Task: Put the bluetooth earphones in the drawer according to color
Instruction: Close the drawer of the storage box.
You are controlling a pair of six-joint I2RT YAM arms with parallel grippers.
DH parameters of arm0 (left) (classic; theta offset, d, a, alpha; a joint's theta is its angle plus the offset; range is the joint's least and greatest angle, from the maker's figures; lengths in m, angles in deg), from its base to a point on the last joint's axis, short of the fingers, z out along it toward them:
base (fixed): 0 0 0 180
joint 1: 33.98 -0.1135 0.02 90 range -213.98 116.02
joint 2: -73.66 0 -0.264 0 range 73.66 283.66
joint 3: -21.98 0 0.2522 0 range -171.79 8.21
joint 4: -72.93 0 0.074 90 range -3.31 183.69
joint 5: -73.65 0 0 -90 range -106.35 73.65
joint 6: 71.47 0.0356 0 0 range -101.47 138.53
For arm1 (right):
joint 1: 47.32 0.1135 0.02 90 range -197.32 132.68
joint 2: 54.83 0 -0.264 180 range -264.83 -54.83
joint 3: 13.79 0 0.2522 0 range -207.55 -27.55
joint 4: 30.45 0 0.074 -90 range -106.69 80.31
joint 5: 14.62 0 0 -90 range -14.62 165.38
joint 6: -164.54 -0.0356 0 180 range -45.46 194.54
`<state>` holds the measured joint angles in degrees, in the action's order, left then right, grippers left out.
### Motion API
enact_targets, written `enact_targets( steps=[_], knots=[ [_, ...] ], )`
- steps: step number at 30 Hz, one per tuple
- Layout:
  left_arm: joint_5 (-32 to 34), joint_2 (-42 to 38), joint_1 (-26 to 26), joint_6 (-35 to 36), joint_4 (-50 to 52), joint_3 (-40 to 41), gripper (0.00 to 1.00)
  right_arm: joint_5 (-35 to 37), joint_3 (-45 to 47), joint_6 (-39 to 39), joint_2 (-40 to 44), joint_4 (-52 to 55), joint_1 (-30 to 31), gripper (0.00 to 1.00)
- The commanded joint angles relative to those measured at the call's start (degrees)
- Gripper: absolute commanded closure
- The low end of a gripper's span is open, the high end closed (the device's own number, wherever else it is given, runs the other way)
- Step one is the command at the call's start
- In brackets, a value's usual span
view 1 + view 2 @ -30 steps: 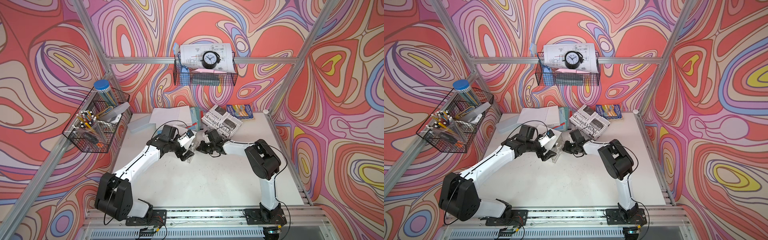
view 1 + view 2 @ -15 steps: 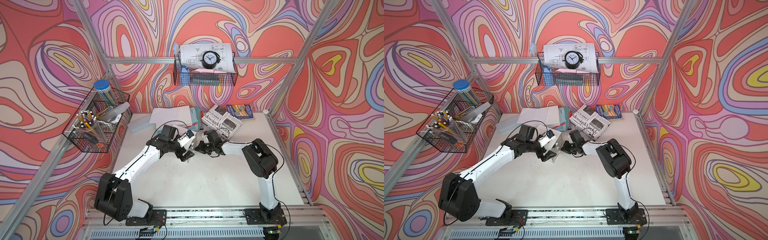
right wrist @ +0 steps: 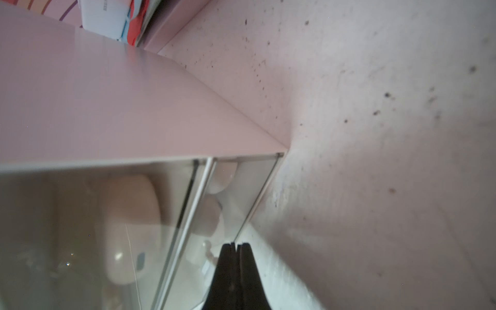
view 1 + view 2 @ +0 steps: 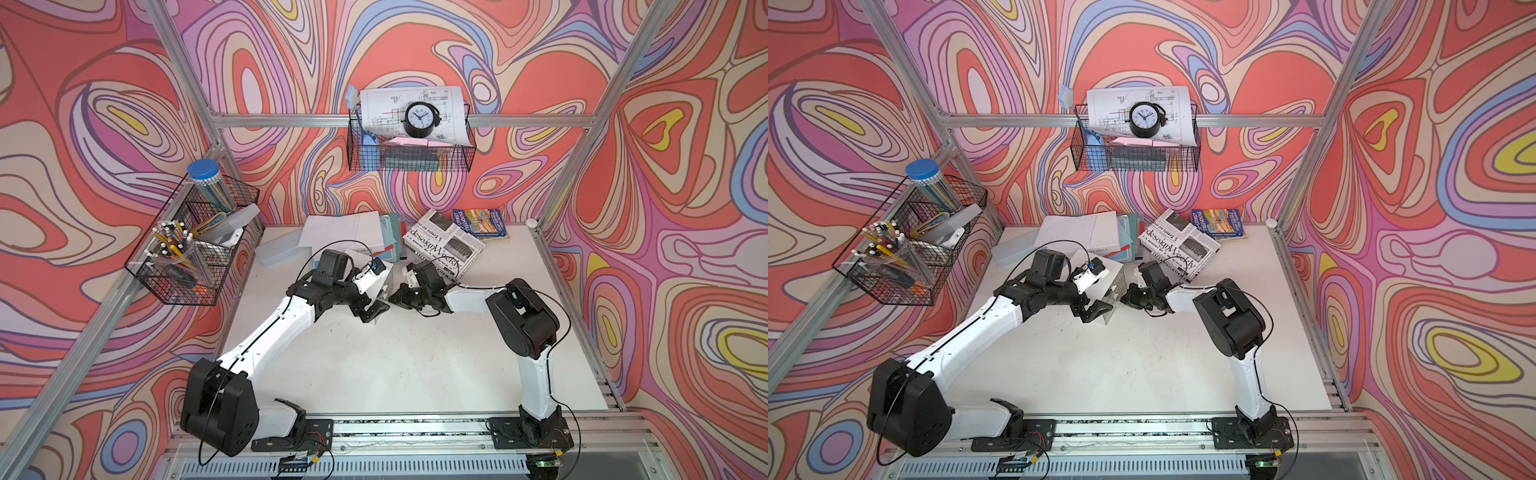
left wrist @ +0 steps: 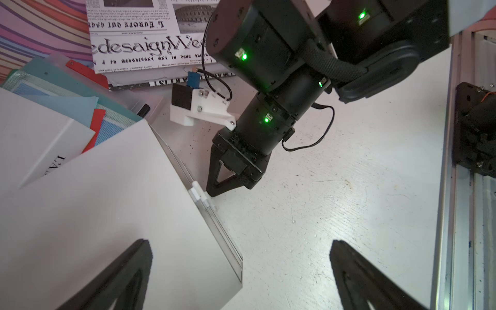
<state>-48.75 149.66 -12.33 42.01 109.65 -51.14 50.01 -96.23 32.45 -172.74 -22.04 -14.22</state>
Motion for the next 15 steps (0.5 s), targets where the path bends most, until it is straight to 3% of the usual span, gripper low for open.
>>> enact_targets(
  steps=[1, 10, 15],
  knots=[
    [-0.9, -2.2, -0.3, -2.2, -3.2, 0.9, 0.02, 1.6, 1.9, 8.5, 5.8, 1.3, 0.2, 1.0],
    [-1.3, -4.5, -0.3, -3.6, -5.0, 1.1, 0.01, 6.6, 9.3, 20.2, 16.0, 3.9, 0.2, 1.0],
    [3.7, -7.7, -1.5, -2.0, -2.5, 0.4, 0.01, 13.6, 14.5, 23.2, 27.4, 3.5, 0.2, 1.0]
  ],
)
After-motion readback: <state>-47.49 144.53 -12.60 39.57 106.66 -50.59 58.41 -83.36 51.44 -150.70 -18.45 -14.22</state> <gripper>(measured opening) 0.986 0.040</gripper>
